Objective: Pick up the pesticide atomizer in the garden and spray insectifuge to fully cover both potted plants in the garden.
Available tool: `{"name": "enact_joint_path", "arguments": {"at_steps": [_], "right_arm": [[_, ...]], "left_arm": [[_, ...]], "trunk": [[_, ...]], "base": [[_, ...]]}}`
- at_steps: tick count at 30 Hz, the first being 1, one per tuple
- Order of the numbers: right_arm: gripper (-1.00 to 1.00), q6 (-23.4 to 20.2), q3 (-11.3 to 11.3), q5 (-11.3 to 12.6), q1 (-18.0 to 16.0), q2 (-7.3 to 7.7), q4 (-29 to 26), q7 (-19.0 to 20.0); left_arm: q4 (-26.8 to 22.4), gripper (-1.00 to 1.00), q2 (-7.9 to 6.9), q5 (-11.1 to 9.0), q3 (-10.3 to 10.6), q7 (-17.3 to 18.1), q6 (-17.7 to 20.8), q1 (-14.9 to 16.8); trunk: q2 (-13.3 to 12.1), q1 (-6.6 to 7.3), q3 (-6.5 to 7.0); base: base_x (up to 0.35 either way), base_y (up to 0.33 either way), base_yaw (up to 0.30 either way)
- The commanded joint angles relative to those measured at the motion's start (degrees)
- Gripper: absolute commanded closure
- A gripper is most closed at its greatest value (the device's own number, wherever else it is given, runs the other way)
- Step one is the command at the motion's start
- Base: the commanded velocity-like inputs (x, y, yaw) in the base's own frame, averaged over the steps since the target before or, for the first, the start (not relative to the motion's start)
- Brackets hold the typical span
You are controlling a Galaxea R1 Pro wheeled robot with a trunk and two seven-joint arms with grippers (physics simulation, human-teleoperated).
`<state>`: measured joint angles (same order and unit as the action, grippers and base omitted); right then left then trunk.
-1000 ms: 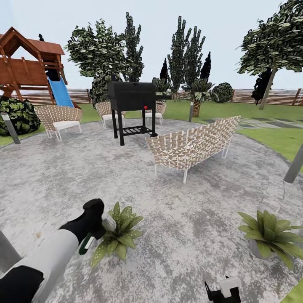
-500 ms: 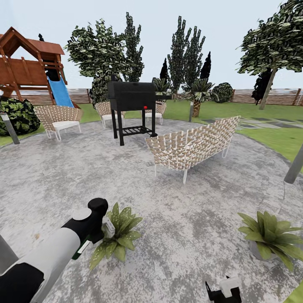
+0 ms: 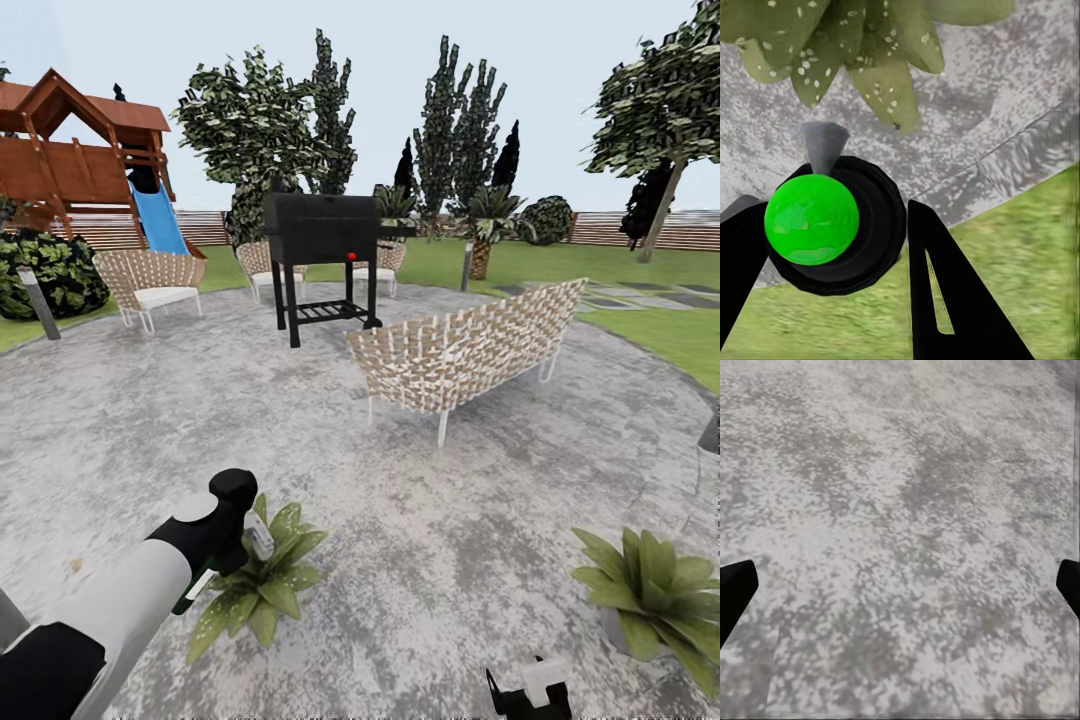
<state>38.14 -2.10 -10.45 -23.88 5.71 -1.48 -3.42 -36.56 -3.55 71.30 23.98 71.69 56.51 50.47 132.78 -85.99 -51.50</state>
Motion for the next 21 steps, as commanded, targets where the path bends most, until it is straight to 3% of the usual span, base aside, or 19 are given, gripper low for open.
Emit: {"name": "enact_joint_path", "arguments": {"at_steps": [1, 7, 15, 21], "right_arm": [[-1.0, 0.1, -0.18, -0.36, -0.03, 0.0, 0.05, -0.36], [-1.0, 0.09, -0.18, -0.38, -0.03, 0.0, 0.07, -0.36], [-1.0, 0.11, -0.18, -0.44, -0.03, 0.0, 0.07, -0.36], [-1.0, 0.1, -0.18, -0.44, -0.03, 0.0, 0.06, -0.36]], "left_arm": [[-0.09, 1.0, -0.04, 0.42, 0.28, 0.56, 0.44, 0.02], [-0.09, 1.0, -0.09, 0.42, 0.26, 0.55, 0.44, -0.02], [0.3, 1.0, -0.14, 0.42, 0.19, 0.34, 0.44, -0.38], [0.59, 1.0, -0.14, 0.42, 0.04, 0.18, 0.44, -0.63]], "trunk": [[0.03, 0.03, -0.06], [0.03, 0.03, -0.06], [0.03, 0.03, -0.06], [0.03, 0.03, -0.06]], "base": [[-0.173, -0.238, 0.002], [-0.22, -0.213, 0.026], [-0.265, -0.125, 0.247], [-0.053, -0.009, 0.121]]}}
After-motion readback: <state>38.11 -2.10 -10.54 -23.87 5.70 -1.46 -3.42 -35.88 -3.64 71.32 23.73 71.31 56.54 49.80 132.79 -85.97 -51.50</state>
